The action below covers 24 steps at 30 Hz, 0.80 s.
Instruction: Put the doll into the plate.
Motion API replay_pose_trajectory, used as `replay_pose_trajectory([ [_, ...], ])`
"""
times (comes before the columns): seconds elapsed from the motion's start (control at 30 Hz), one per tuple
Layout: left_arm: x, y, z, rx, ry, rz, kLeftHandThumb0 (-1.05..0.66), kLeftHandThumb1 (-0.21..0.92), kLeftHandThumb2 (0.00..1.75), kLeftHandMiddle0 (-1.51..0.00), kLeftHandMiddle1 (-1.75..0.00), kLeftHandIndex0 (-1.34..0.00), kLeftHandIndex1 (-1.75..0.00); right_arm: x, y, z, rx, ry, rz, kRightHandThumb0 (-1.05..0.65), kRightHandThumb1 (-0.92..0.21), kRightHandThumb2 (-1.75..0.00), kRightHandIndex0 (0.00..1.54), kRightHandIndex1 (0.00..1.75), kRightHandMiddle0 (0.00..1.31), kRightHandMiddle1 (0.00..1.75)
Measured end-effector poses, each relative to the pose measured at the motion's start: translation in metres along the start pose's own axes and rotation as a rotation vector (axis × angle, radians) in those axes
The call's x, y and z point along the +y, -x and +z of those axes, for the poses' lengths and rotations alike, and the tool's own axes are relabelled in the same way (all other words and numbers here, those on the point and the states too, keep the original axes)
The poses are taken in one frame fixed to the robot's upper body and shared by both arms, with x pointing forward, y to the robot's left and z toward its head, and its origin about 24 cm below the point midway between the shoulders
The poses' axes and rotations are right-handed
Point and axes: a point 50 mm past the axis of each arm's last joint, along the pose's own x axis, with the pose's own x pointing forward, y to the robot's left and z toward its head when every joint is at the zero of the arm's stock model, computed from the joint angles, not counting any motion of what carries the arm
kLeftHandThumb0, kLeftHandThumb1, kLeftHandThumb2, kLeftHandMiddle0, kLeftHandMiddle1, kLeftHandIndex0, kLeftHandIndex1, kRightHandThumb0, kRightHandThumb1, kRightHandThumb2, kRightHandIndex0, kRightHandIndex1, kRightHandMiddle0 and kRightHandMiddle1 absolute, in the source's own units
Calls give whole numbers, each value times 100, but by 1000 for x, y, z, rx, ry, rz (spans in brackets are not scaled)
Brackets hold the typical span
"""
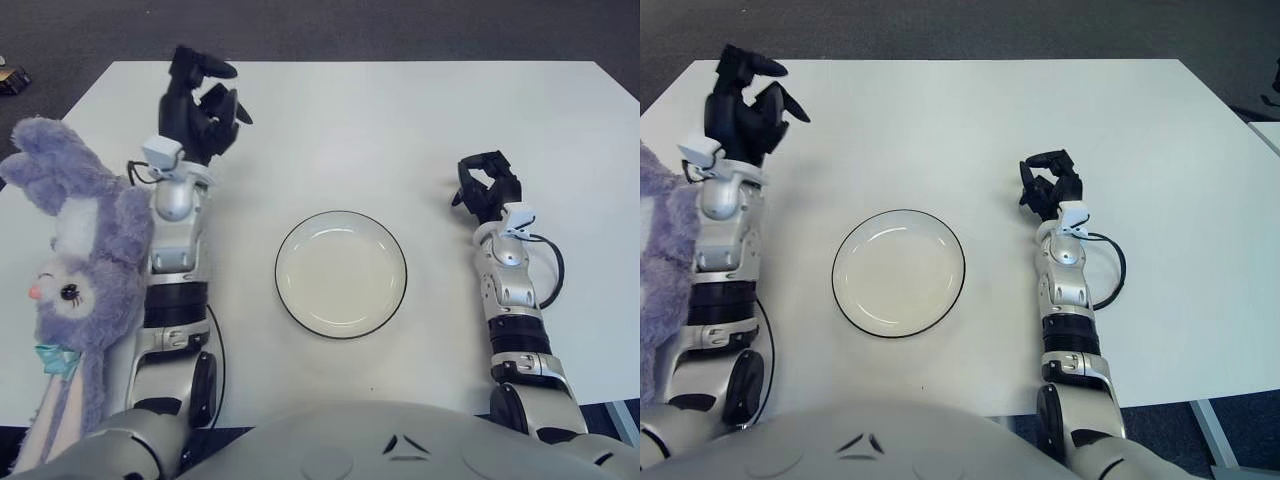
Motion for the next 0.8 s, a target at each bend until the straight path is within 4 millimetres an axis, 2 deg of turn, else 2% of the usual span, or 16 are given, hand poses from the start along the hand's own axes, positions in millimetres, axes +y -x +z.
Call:
replay_pose_trajectory([
  [0.07,1,0,1,0,1,1,-35,92,43,-73,-171,-29,-166,0,0,0,0,3,0,-36,-92,-35,95,175,38,157],
  [0.17,7,-1,5,26,36,11,-35,88,54,-72,-173,-26,-172,0,-1,0,-2,7,-2,-36,-92,-35,95,175,38,157],
  [0.33,25,-4,26,18,49,36,-36,85,61,-73,-174,-26,-174,0,-1,1,0,10,-4,-36,-92,-35,95,175,38,157],
  [0.47,30,-5,38,-7,38,42,-36,84,62,-73,-175,-26,-175,0,-1,0,4,12,-6,-36,-92,-35,95,175,38,157],
  [0.57,33,-6,38,3,45,45,-36,84,62,-73,-175,-26,-175,-2,-1,0,8,16,-10,-36,-92,-35,93,175,38,157],
  [0.8,55,-7,40,28,71,118,-36,85,61,-73,-175,-25,-175,-1,-3,0,21,19,-8,-36,-92,-34,91,175,39,156],
])
